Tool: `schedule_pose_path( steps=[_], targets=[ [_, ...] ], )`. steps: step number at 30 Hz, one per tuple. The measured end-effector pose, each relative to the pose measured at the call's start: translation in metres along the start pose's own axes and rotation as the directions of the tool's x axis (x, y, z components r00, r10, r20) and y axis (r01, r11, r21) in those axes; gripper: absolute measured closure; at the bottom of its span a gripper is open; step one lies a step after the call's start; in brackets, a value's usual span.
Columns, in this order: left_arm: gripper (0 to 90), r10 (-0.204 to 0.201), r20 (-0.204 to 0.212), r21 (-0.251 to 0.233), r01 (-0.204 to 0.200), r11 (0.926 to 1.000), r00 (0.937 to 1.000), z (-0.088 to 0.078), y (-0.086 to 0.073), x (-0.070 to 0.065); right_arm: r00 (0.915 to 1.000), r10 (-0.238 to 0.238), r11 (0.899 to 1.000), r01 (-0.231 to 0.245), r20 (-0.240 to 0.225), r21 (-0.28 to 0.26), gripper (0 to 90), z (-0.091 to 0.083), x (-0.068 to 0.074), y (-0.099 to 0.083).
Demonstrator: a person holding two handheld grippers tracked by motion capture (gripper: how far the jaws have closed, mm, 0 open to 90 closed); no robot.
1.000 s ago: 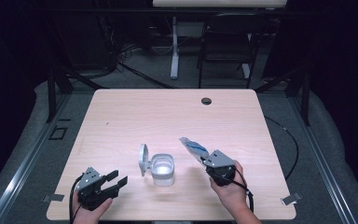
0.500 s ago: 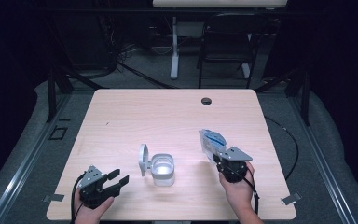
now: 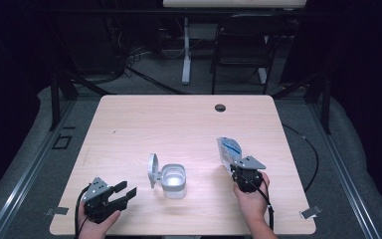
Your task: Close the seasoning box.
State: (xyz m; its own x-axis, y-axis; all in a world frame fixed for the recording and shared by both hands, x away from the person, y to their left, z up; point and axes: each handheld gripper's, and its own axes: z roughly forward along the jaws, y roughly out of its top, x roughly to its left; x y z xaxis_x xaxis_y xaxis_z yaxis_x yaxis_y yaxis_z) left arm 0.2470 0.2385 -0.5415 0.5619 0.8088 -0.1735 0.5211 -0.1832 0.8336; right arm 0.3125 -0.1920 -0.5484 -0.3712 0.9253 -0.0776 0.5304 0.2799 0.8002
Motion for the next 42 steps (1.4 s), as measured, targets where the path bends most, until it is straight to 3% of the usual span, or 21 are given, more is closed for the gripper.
schedule_pose_path(
  steps=[8,19,30,38,42],
  targets=[
    [51.6,0.000,0.000,-0.004,0.000,1.0000,1.0000,-0.001,0.001,0.001,0.9993,0.038,0.999,-0.038,-0.006,-0.001,86.3,0.002,-0.001,-0.003],
    [51.6,0.011,-0.003,-0.005,-0.011,0.9999,0.9999,-0.004,0.005,0.002,0.9994,0.032,0.999,-0.032,-0.011,-0.004,83.1,-0.001,0.001,-0.007],
    [51.6,0.009,-0.006,-0.015,-0.009,0.9998,0.9999,-0.005,0.007,0.000,0.9997,0.009,1.000,-0.009,-0.022,-0.018,73.4,-0.008,0.005,-0.008],
    [51.6,0.019,-0.003,-0.016,-0.019,0.9997,0.9998,-0.004,0.009,-0.002,0.9988,0.032,0.998,-0.034,-0.038,-0.057,65.0,-0.015,0.005,-0.008],
    [51.6,0.020,-0.003,-0.021,-0.020,0.9996,0.9998,-0.003,0.010,-0.003,0.9994,0.017,0.998,-0.019,-0.029,-0.068,60.8,-0.020,0.007,-0.010]
  ],
)
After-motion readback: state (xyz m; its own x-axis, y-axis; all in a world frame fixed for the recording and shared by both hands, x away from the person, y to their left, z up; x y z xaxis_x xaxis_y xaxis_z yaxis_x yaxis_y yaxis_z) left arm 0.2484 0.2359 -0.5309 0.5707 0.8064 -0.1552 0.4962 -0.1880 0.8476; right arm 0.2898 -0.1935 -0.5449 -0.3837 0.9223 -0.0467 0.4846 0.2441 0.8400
